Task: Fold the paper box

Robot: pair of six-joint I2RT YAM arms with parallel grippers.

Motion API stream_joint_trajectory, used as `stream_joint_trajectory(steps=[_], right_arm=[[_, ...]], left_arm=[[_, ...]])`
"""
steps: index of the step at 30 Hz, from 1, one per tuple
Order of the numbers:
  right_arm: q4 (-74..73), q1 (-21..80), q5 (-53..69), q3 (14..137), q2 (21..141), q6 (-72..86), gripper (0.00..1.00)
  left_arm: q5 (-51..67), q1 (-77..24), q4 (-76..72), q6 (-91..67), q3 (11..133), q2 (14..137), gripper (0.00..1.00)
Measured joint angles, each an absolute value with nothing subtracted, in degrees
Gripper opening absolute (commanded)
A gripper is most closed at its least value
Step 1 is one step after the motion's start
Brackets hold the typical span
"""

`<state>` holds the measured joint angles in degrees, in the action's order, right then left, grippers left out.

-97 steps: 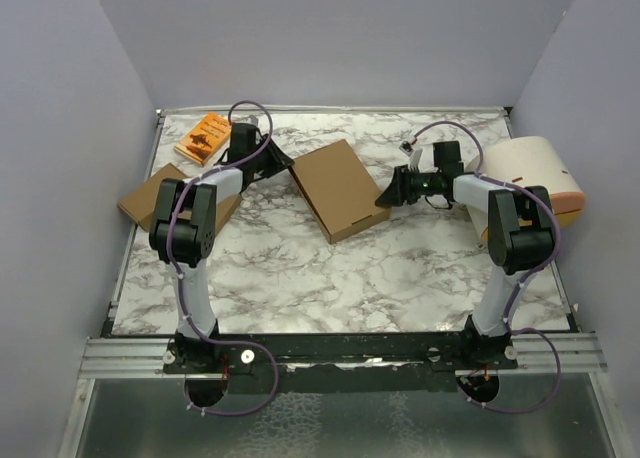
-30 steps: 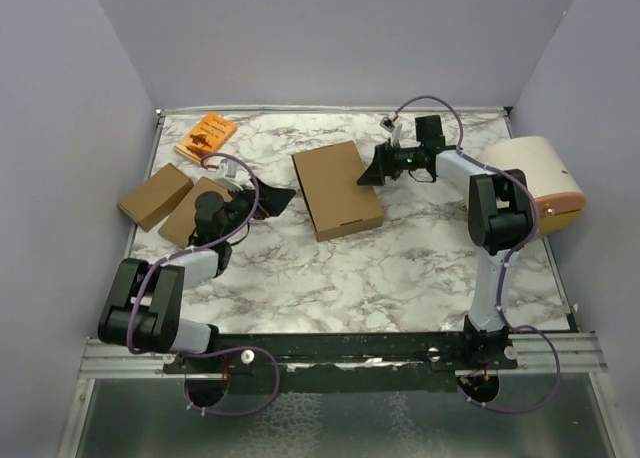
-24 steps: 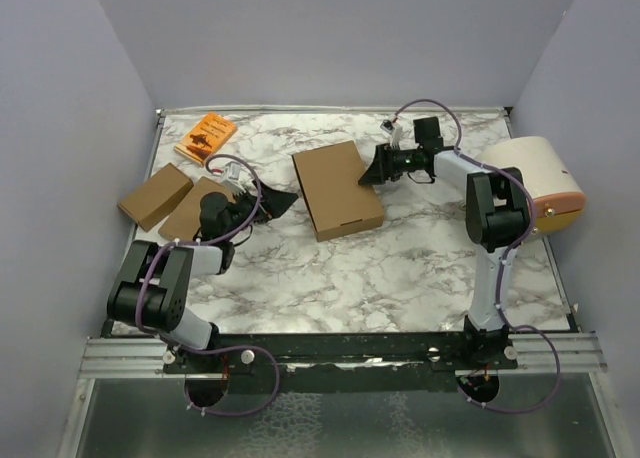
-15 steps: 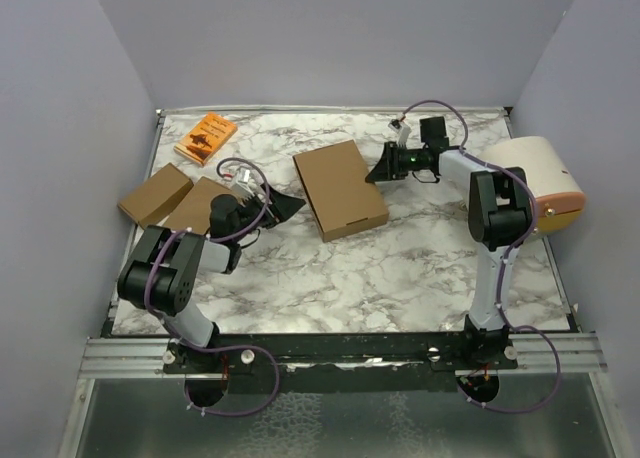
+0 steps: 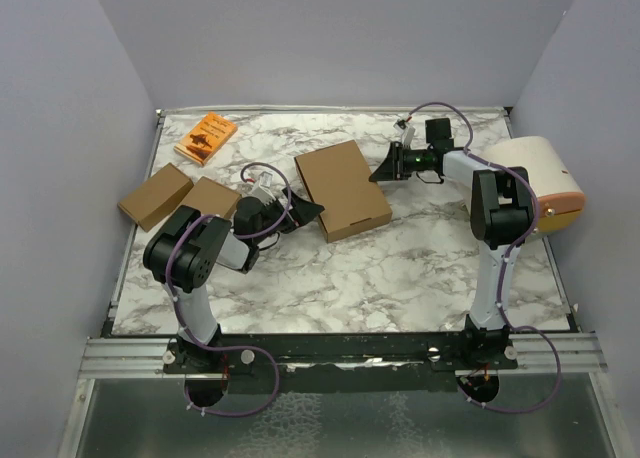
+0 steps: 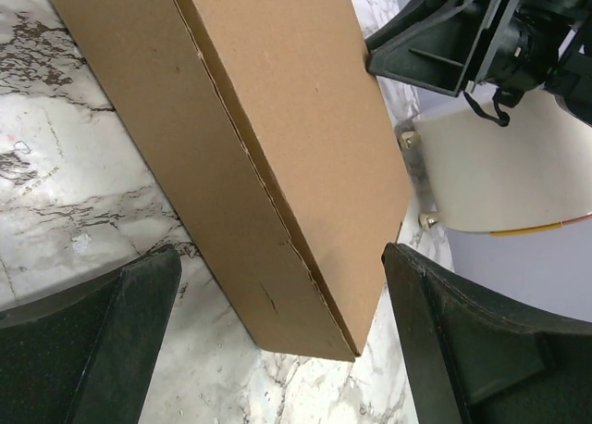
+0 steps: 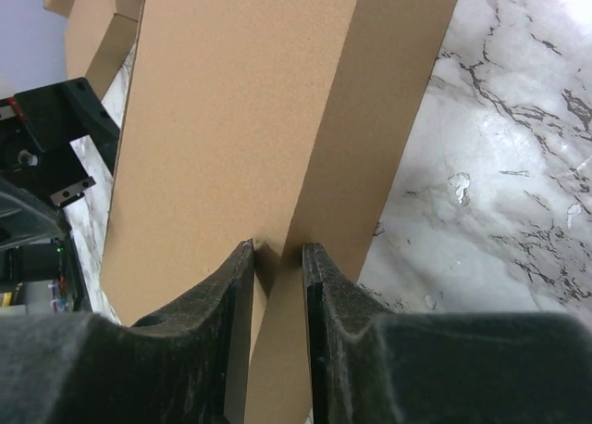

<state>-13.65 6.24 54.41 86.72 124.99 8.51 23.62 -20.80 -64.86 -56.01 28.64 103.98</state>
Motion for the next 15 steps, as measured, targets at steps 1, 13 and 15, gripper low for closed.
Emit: stream_joint_trajectory(steps=[1, 13, 15], right_arm=[[-13.61, 6.2, 54.59, 86.72, 125.05, 8.54, 0.31], [-15.73, 5.52, 57.74, 86.7, 125.21, 3.75, 0.48], [-15.9, 5.52, 57.74, 86.7, 125.19, 3.33, 0.49]], left_arm=[[23.09, -21.04, -65.14, -56.14, 28.8, 104.44, 0.94], [20.49, -20.95, -65.82, -56.01, 29.8, 105.49, 0.74], [20.47, -20.6, -64.58, -55.53, 30.13, 104.9, 0.74]])
